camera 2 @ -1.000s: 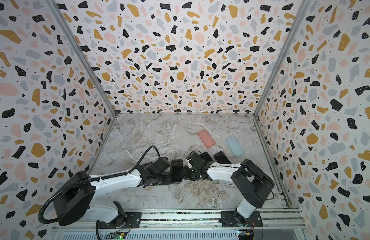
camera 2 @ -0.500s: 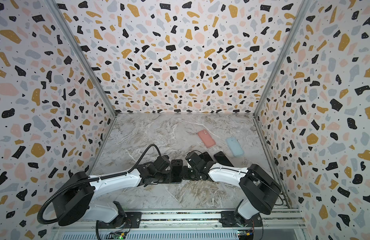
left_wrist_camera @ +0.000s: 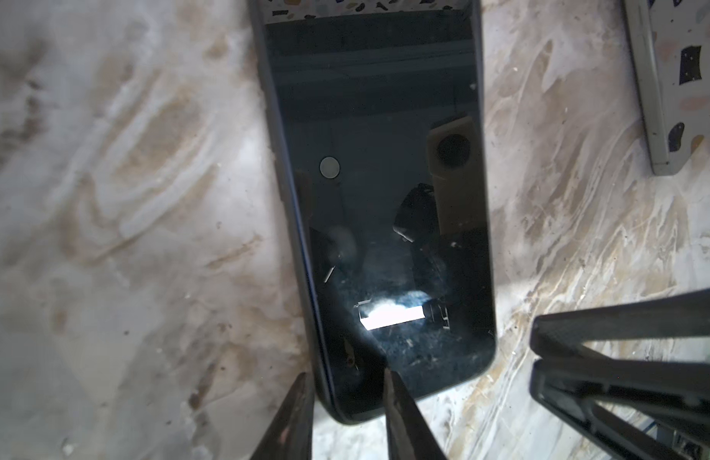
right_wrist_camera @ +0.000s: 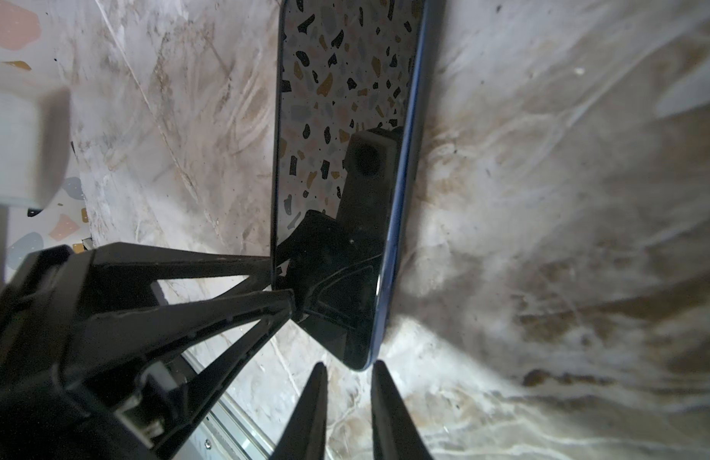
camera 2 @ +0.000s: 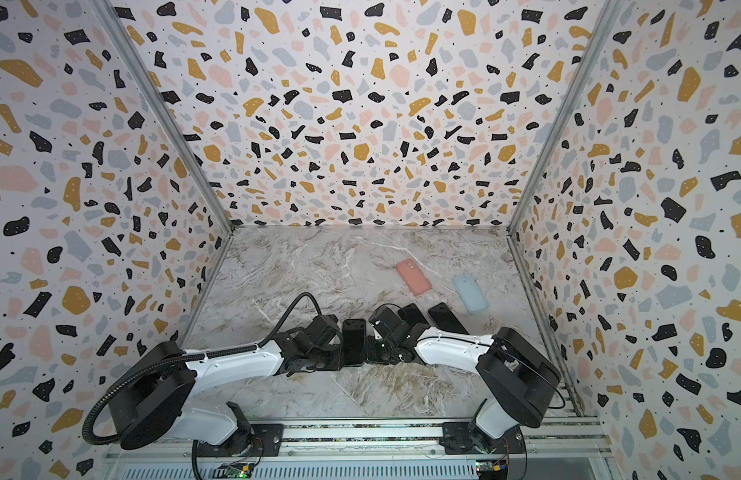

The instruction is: Put the phone into the phone case

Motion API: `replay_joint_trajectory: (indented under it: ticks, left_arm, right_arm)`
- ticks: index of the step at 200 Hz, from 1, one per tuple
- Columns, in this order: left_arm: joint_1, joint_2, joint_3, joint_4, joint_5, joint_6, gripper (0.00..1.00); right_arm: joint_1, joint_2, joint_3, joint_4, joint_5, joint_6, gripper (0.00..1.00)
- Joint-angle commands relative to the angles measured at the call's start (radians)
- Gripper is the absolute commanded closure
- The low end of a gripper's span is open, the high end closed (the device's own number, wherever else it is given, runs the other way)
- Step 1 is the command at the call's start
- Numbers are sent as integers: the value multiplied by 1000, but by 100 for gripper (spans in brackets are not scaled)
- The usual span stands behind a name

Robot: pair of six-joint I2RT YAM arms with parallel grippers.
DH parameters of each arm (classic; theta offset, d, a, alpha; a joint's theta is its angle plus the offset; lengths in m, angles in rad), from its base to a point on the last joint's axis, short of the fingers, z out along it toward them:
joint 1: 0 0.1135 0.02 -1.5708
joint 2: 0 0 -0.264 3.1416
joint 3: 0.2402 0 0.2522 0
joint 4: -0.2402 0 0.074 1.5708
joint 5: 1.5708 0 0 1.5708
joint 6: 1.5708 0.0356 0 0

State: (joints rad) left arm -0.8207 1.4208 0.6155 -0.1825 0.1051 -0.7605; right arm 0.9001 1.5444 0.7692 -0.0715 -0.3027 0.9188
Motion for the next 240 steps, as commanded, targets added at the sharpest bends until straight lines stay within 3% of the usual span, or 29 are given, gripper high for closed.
replay_joint_trajectory:
  ticks: [1, 51, 190, 240]
  left_arm:
    - [6, 25, -24, 7, -3, 12, 73]
    - [7, 10, -34, 27, 19, -6, 78]
    - [6, -21, -42, 69, 51, -42, 78]
    - [7, -30, -51, 115, 87, -56, 72]
  right_arm:
    - [9, 7, 36, -30, 3, -1, 78]
    - [14, 25, 39, -31, 0, -2, 80]
    - [35, 108, 83, -15, -50, -18, 89]
    - [40, 124, 93, -13, -56, -18, 94]
